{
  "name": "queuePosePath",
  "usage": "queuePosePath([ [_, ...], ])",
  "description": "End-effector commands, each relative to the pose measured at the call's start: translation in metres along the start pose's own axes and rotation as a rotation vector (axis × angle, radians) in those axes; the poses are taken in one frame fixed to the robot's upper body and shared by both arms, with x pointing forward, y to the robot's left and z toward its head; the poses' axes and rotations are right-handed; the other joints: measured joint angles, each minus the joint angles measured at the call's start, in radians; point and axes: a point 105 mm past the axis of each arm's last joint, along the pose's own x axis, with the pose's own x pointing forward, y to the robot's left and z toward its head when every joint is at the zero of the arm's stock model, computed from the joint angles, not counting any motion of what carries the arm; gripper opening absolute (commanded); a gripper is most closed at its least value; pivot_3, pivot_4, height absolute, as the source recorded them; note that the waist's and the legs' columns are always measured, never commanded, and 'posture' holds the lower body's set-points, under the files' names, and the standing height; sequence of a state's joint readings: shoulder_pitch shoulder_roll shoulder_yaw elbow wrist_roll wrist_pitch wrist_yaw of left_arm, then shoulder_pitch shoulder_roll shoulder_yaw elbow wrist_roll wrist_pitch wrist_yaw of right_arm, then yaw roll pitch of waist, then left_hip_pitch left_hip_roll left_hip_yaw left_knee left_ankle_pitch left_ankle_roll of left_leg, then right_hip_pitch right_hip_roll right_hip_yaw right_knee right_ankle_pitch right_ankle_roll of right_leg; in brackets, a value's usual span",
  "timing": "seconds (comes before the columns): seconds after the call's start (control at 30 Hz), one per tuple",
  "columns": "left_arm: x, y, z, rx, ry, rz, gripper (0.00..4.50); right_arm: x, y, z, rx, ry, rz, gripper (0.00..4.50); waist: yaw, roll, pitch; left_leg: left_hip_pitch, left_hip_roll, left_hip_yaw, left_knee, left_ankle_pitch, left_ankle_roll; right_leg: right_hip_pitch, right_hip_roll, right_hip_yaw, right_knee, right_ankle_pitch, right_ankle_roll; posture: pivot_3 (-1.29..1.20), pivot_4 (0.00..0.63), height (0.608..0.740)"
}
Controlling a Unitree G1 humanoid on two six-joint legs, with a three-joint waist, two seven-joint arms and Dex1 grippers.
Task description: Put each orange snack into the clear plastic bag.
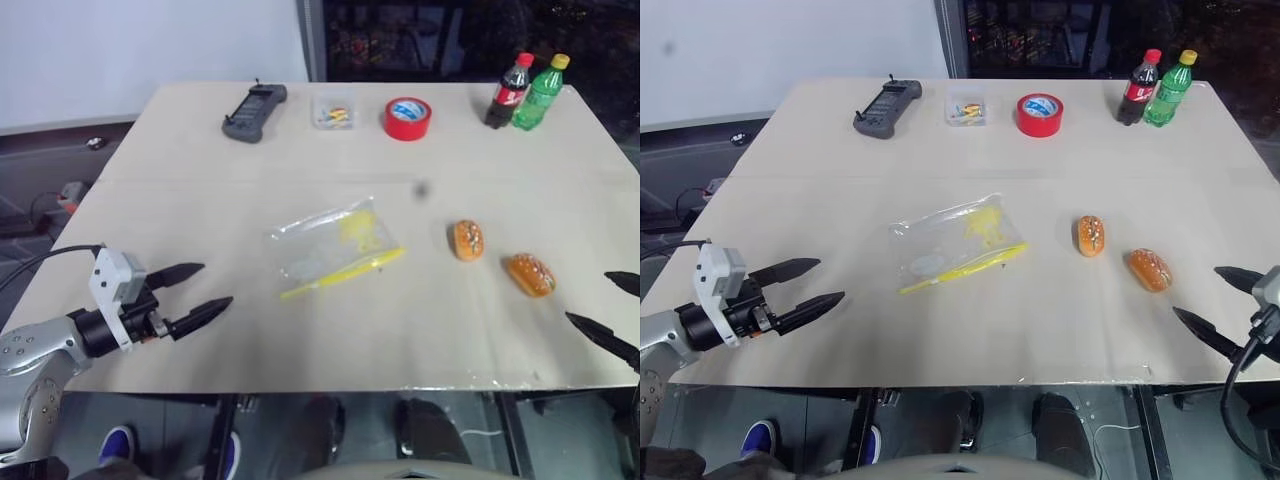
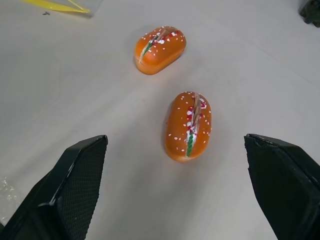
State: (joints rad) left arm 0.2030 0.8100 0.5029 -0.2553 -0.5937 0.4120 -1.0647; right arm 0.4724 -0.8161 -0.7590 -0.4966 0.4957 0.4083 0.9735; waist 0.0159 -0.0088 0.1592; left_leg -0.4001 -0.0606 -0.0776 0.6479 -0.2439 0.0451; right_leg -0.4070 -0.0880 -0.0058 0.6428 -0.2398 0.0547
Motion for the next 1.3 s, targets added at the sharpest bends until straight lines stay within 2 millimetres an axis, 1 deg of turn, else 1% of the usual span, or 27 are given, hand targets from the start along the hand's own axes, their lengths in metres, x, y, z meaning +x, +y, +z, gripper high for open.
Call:
queuePosePath([
  [0.03, -0.004, 0.002, 0.009, 0.012, -0.022, 0.005, 4.48, -0.002, -0.005, 0.010, -0.026, -0.025, -0.011, 4.50, 0.000, 0.000, 0.000, 0.000, 0.000, 0.000, 0.000, 0.000, 0.000, 0.000, 0.000, 0.000, 0.000, 0.000, 0.000, 0.00, 0.150, 0.740],
  [0.2, 0.008, -0.002, 0.016, -0.016, -0.051, -0.018, 4.48, 0.008, -0.002, 0.021, -0.041, -0.066, 0.004, 4.50, 0.000, 0.000, 0.000, 0.000, 0.000, 0.000, 0.000, 0.000, 0.000, 0.000, 0.000, 0.000, 0.000, 0.000, 0.000, 0.00, 0.150, 0.740],
  [0.33, 0.020, -0.003, 0.020, -0.048, -0.065, 0.003, 4.48, 0.023, 0.005, 0.039, -0.049, -0.150, 0.026, 4.50, -0.001, 0.000, 0.000, 0.000, 0.000, 0.000, 0.000, 0.000, 0.000, 0.000, 0.000, 0.000, 0.000, 0.001, 0.001, 0.00, 0.150, 0.740],
  [0.43, 0.031, -0.005, 0.021, -0.160, -0.070, 0.006, 4.48, 0.042, 0.029, 0.058, -0.072, -0.229, 0.116, 4.50, -0.001, 0.000, 0.000, 0.000, 0.000, 0.000, 0.000, 0.000, 0.000, 0.000, 0.001, 0.000, 0.000, 0.002, 0.003, 0.00, 0.150, 0.740],
  [0.53, 0.038, -0.005, 0.008, -0.296, 0.047, 0.017, 4.48, 0.059, 0.049, 0.072, -0.171, -0.253, 0.164, 4.50, -0.001, 0.000, 0.000, 0.000, 0.000, 0.000, 0.000, 0.000, 0.000, 0.000, 0.001, 0.000, 0.001, 0.002, 0.004, 0.00, 0.150, 0.740],
  [0.63, 0.045, -0.002, 0.003, -0.580, 0.071, -0.091, 4.48, 0.068, 0.082, 0.088, -0.234, -0.341, 0.376, 4.50, 0.000, -0.001, 0.001, 0.000, -0.001, -0.001, 0.001, 0.000, 0.000, 0.000, 0.002, -0.002, 0.001, 0.003, 0.004, 0.00, 0.150, 0.740],
  [0.67, 0.047, -0.002, 0.002, -0.641, 0.085, -0.114, 4.48, 0.069, 0.089, 0.091, -0.250, -0.360, 0.422, 4.50, 0.000, -0.001, 0.001, 0.001, -0.002, -0.001, 0.001, 0.000, 0.000, 0.001, 0.002, -0.002, 0.001, 0.002, 0.004, 0.00, 0.150, 0.740],
  [0.7, 0.051, 0.002, -0.006, -0.699, 0.120, -0.110, 4.48, 0.070, 0.094, 0.093, -0.263, -0.372, 0.447, 4.50, -0.001, -0.001, 0.001, 0.001, -0.002, -0.001, 0.001, 0.000, 0.000, 0.001, 0.002, -0.003, 0.001, 0.003, 0.005, 0.00, 0.150, 0.740],
  [0.73, 0.053, 0.004, -0.012, -0.748, 0.152, -0.109, 4.48, 0.071, 0.097, 0.094, -0.270, -0.379, 0.458, 4.50, -0.001, -0.001, 0.001, 0.002, -0.002, -0.002, 0.001, 0.000, 0.000, 0.001, 0.006, -0.005, 0.001, 0.003, 0.005, 0.00, 0.150, 0.740],
  [0.83, 0.063, 0.010, -0.023, -0.836, 0.210, -0.119, 4.48, 0.073, 0.103, 0.095, -0.277, -0.392, 0.466, 4.50, -0.003, -0.001, 0.001, 0.002, -0.002, -0.002, 0.002, 0.000, 0.000, 0.002, 0.007, -0.004, 0.002, 0.003, 0.005, 0.00, 0.150, 0.740],
  [0.9, 0.072, 0.013, -0.026, -0.882, 0.218, -0.143, 4.48, 0.071, 0.106, 0.093, -0.278, -0.390, 0.461, 4.50, 0.000, -0.001, 0.000, 0.002, -0.003, -0.002, 0.002, 0.001, -0.001, 0.002, 0.007, -0.004, 0.002, 0.003, 0.005, 0.00, 0.150, 0.740],
  [0.97, 0.082, 0.010, -0.028, -0.890, 0.250, -0.185, 4.48, 0.068, 0.107, 0.092, -0.274, -0.383, 0.442, 4.50, 0.003, -0.001, 0.000, 0.002, -0.004, -0.002, 0.002, 0.002, -0.003, 0.002, 0.005, -0.004, 0.003, 0.003, 0.005, 0.00, 0.150, 0.740],
  [1.07, 0.094, 0.002, -0.022, -0.928, 0.253, -0.274, 4.48, 0.064, 0.108, 0.089, -0.265, -0.373, 0.419, 4.50, 0.002, -0.001, -0.001, 0.002, -0.005, -0.003, 0.002, 0.002, -0.004, 0.002, 0.002, -0.002, 0.004, 0.003, 0.004, 0.00, 0.150, 0.740],
  [1.17, 0.106, -0.004, -0.011, -1.013, 0.194, -0.388, 4.48, 0.060, 0.112, 0.086, -0.250, -0.359, 0.404, 4.50, 0.001, -0.001, -0.001, 0.002, -0.005, -0.003, 0.003, 0.002, -0.003, 0.002, 0.001, -0.002, 0.004, 0.003, 0.005, 0.00, 0.150, 0.740],
  [1.23, 0.108, -0.008, -0.006, -1.067, 0.155, -0.452, 4.48, 0.057, 0.116, 0.085, -0.242, -0.353, 0.396, 4.50, -0.001, -0.001, 0.000, 0.002, -0.005, -0.003, 0.003, 0.002, -0.003, 0.002, 0.002, -0.002, 0.004, 0.003, 0.005, 0.00, 0.150, 0.740],
  [1.3, 0.107, -0.011, -0.009, -1.080, 0.133, -0.472, 4.48, 0.053, 0.118, 0.084, -0.235, -0.346, 0.385, 4.50, -0.004, -0.002, 0.000, 0.001, -0.005, -0.003, 0.003, 0.002, -0.003, 0.002, 0.002, -0.002, 0.004, 0.003, 0.005, 0.00, 0.150, 0.740],
])
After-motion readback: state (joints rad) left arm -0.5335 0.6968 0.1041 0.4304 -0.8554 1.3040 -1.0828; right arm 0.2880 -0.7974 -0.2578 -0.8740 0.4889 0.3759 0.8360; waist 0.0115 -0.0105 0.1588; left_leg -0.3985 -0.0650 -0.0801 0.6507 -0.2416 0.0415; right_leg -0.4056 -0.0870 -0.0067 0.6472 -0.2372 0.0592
